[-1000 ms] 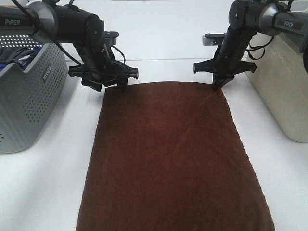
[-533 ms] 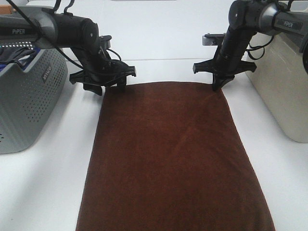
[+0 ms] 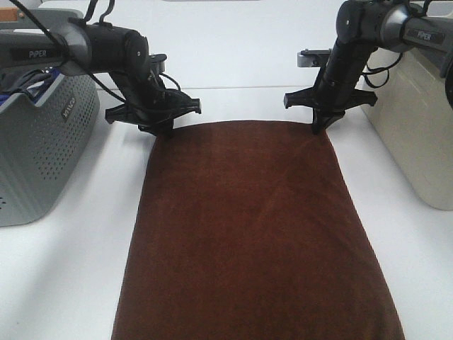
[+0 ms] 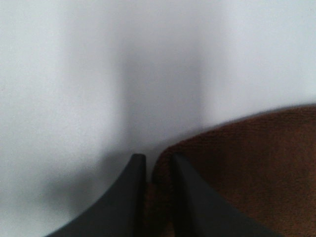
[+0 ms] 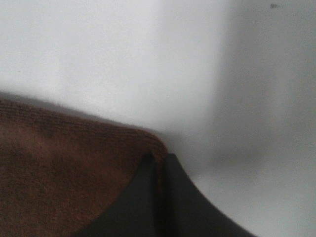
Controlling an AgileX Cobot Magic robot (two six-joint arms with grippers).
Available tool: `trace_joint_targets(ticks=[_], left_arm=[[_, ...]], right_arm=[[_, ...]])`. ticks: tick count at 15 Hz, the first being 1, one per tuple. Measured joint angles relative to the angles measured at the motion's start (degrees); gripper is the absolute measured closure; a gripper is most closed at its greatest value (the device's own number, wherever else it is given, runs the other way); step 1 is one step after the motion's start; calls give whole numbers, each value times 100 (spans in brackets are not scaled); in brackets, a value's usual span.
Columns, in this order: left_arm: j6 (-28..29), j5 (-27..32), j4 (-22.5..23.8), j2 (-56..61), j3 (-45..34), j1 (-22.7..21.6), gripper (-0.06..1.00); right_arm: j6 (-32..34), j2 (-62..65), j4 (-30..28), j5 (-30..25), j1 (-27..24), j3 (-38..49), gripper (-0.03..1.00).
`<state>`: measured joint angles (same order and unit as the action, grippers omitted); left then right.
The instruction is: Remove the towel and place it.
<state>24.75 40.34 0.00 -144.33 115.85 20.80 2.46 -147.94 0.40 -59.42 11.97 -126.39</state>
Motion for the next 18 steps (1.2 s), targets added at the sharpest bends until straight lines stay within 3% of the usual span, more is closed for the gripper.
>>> trace_joint_targets(ticks=[1,2,3,8,11,18], left_arm=[[-155,34,0,0,0,0,88],[-223,40,0,0,0,0,91],[-327,63,40,0,0,0,93],[-424,120,1140,57,115,6,93],[-430,-367,1541,57,321,6,93],[-384,-2103,2212,63,504,-57,93]], right_arm=[[0,0,0,-6,0,0,97],[0,0,0,-6,0,0,97],[0,0,0,-6,0,0,97],[-46,-57,29,-172,11,-418,97],[-97,-63,-6,0,17,-882,97],[-355,-63,-195,1266,17,-957,97]])
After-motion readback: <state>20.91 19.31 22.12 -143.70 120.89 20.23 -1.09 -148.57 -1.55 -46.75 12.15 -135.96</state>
